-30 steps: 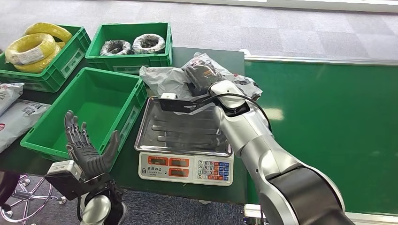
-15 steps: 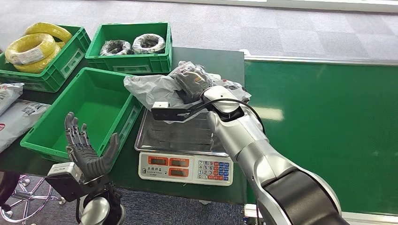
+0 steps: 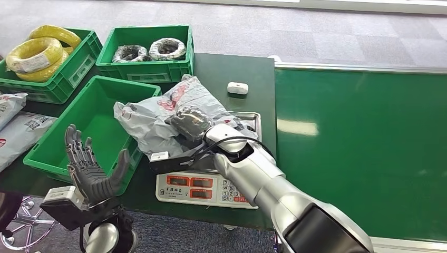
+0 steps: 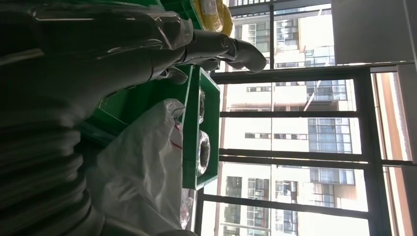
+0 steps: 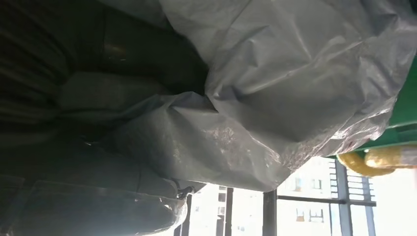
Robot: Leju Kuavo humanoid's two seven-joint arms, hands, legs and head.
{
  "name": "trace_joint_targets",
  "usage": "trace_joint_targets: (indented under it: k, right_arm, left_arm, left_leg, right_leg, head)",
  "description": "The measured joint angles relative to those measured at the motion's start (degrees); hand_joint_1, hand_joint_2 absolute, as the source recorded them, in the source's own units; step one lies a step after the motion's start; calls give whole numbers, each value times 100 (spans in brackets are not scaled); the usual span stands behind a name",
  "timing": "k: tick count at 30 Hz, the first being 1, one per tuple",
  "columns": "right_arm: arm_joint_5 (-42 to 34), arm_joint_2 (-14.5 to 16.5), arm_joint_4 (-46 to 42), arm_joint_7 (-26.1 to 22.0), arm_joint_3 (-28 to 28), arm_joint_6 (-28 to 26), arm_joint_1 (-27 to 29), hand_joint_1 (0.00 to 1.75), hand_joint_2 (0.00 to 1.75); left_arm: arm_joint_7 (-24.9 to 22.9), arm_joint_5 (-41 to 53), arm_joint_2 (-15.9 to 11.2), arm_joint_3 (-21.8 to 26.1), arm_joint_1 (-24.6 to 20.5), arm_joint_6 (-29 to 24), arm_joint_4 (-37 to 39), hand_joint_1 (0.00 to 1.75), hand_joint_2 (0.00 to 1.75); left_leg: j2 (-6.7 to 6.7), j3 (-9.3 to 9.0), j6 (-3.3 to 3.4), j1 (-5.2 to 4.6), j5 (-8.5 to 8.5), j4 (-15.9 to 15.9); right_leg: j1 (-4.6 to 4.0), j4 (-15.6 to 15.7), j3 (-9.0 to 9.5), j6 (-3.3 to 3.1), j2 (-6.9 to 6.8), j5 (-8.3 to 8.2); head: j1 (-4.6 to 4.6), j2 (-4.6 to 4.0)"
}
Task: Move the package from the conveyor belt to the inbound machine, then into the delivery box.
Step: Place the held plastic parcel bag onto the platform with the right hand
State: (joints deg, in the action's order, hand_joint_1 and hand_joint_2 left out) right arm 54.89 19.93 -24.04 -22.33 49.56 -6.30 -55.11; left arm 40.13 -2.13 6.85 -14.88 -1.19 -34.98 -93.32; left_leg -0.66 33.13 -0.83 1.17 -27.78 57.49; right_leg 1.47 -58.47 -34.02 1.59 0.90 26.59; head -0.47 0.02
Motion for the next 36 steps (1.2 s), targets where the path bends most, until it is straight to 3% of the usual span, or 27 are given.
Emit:
trace_joint_targets:
  k: [7,10,11,14,21,27,36]
  right_arm:
    - [-513,-2,9,185,833,-45,173,172,175]
    - [-563,-2,37,231,974,-85,180,41,175]
    - [-583,-2,50,256,1002,-104,179,0,131]
    - [-657,-3,106,399,1063,-199,157,0,0]
    - [-736,-4,234,591,1102,-409,45,0,0]
    - [-748,-4,283,953,1128,-990,-212,0,0]
    - [-804,-6,337,1004,1106,-1272,-454,0,0]
  left_arm:
    - [0,-1,-21,-81,-16,-45,-66,0,175]
    - [0,-9,-32,-110,-16,-50,-70,0,175]
    - [0,-10,-36,-117,-15,-49,-71,0,175]
    - [0,-12,-42,-126,-16,-45,-74,0,175]
    - [0,-26,-43,-125,-76,-42,-75,0,175]
    - [0,-28,-40,-125,-114,-99,-75,0,175]
    - [0,-15,-38,-125,-97,-118,-102,0,175]
  left_leg:
    - [0,-1,0,0,0,0]
    - [0,-1,0,0,0,0]
    - [0,-2,0,0,0,0]
    - [0,-2,0,0,0,0]
    - [0,-3,0,0,0,1]
    - [1,-3,0,0,0,1]
    - [1,-3,0,0,0,1]
  right_leg:
    - [0,0,-1,0,0,0]
    - [0,0,0,0,0,0]
    - [0,0,0,0,0,0]
    - [0,1,0,0,0,0]
    - [0,0,1,0,0,0]
    - [0,0,0,0,0,0]
    - [0,0,0,0,0,0]
  head:
    - [1,0]
    - [1,0]
    - [1,0]
    - [1,0]
    - [1,0]
    - [1,0]
    - [1,0]
